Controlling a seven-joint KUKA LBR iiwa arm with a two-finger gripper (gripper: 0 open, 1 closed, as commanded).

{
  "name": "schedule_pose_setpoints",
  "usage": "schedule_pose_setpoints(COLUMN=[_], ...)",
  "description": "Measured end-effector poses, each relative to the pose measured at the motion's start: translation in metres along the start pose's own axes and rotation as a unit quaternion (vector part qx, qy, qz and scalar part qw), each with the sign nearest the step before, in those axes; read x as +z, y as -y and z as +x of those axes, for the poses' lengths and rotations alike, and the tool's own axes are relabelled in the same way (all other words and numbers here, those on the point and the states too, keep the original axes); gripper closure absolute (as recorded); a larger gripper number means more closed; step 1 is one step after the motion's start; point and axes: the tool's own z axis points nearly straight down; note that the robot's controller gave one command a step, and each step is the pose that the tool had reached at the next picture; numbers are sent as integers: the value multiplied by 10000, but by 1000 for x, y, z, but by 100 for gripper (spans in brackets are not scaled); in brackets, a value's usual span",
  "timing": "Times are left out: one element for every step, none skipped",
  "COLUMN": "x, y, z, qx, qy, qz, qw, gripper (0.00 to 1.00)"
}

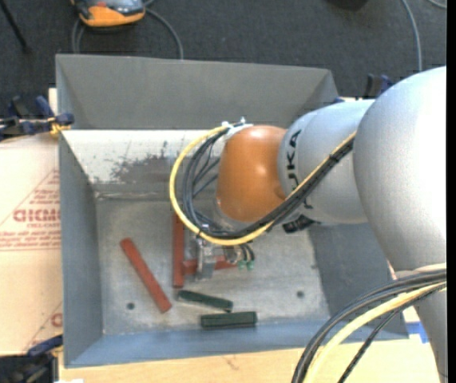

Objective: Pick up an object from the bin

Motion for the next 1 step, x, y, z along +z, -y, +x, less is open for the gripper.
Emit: schedule_pose_setpoints(x=[-147], y=[5], z=[12], qx=[-24], qy=[19], qz=[8], qw=[10000], gripper=[100])
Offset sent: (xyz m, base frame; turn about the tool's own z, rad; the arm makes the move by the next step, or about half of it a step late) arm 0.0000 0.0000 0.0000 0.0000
